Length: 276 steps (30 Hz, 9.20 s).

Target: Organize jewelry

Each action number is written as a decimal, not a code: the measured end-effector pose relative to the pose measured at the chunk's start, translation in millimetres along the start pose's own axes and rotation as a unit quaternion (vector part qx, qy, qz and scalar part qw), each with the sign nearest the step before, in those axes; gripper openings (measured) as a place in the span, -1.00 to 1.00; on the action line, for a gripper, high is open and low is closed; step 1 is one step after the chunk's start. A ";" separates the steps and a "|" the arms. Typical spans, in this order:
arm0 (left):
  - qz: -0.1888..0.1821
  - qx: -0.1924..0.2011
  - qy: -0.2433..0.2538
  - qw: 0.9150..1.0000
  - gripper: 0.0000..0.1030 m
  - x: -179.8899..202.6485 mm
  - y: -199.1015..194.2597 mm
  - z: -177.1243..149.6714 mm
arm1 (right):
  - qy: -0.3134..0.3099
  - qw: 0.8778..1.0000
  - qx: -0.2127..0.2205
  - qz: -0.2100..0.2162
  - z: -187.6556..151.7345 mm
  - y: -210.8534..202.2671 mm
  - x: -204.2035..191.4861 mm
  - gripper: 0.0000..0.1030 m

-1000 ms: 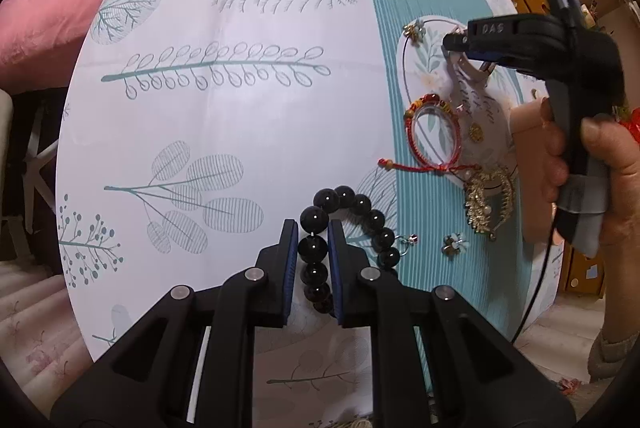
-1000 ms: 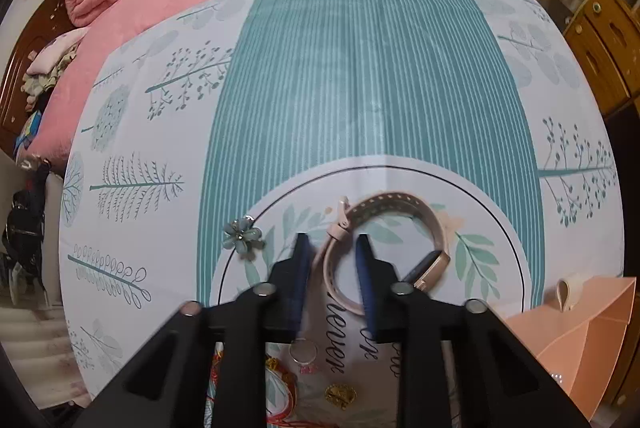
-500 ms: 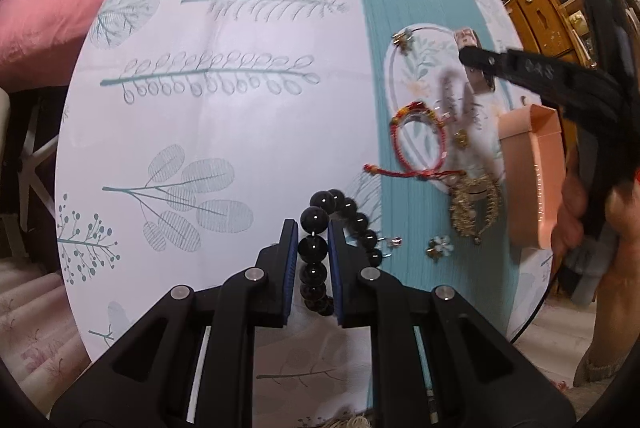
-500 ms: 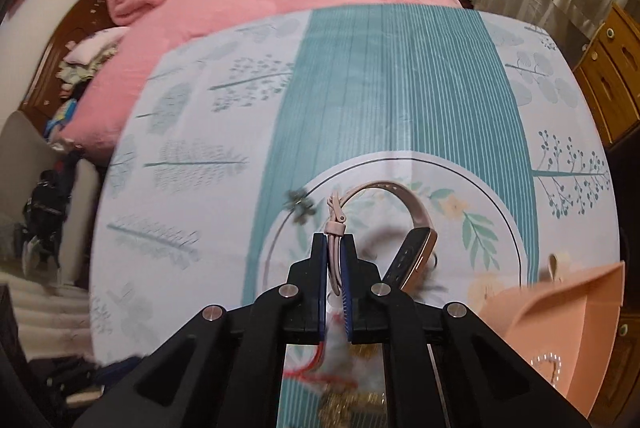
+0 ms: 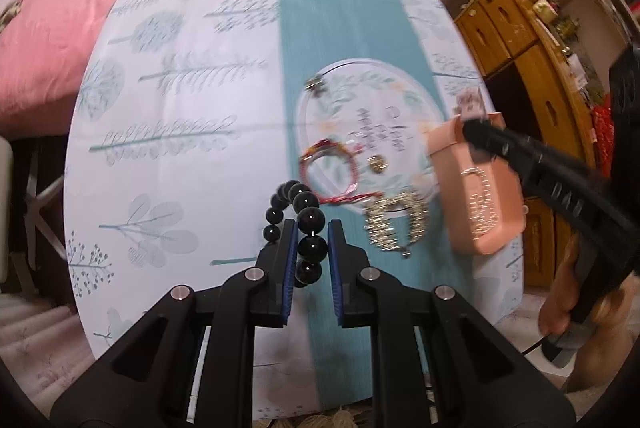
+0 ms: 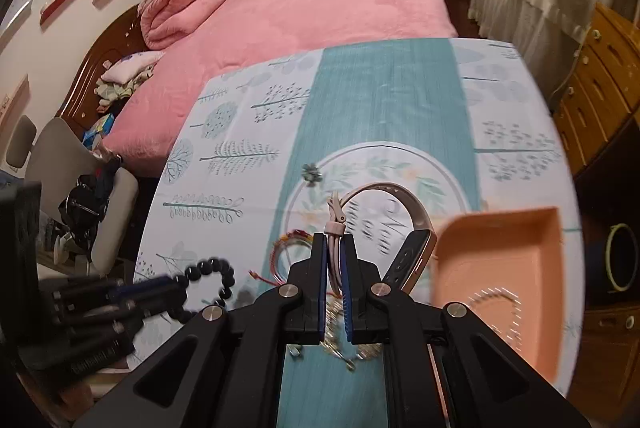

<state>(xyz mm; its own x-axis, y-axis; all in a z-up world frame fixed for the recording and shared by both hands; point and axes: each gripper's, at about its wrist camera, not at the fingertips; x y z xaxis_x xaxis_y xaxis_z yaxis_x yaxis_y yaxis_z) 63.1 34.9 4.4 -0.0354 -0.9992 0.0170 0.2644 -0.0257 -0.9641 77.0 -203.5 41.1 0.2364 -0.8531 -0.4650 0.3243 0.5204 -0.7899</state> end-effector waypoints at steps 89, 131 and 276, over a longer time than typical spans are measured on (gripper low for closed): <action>0.002 0.009 0.001 1.000 0.02 58.8 29.0 2.7 | 0.050 0.995 -0.045 -0.077 -45.4 -10.1 76.3 -0.25; 0.021 -0.037 -0.032 0.999 0.02 -43.8 53.5 -33.2 | 0.000 0.997 -0.074 -0.022 -35.0 34.0 -7.7 -0.26; 0.011 -0.077 0.153 0.985 -0.21 29.4 101.1 -49.1 | 0.082 0.993 -0.012 -0.089 -106.5 -10.1 91.3 -0.73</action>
<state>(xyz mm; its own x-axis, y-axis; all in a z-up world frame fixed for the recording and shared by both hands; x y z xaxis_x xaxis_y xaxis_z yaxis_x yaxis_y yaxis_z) 41.5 4.3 -105.6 -0.3265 -0.9432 -0.0620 0.1207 0.0234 -0.9924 -2.3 -290.5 -36.0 0.0235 -0.9270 -0.3743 0.3252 0.3611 -0.8740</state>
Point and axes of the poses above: each gripper's, at about its wrist camera, not at the fingertips, and y roughly the way its jaws point, x to its right, z to its top, and after that the axes turned 12 degrees about z, right-handed
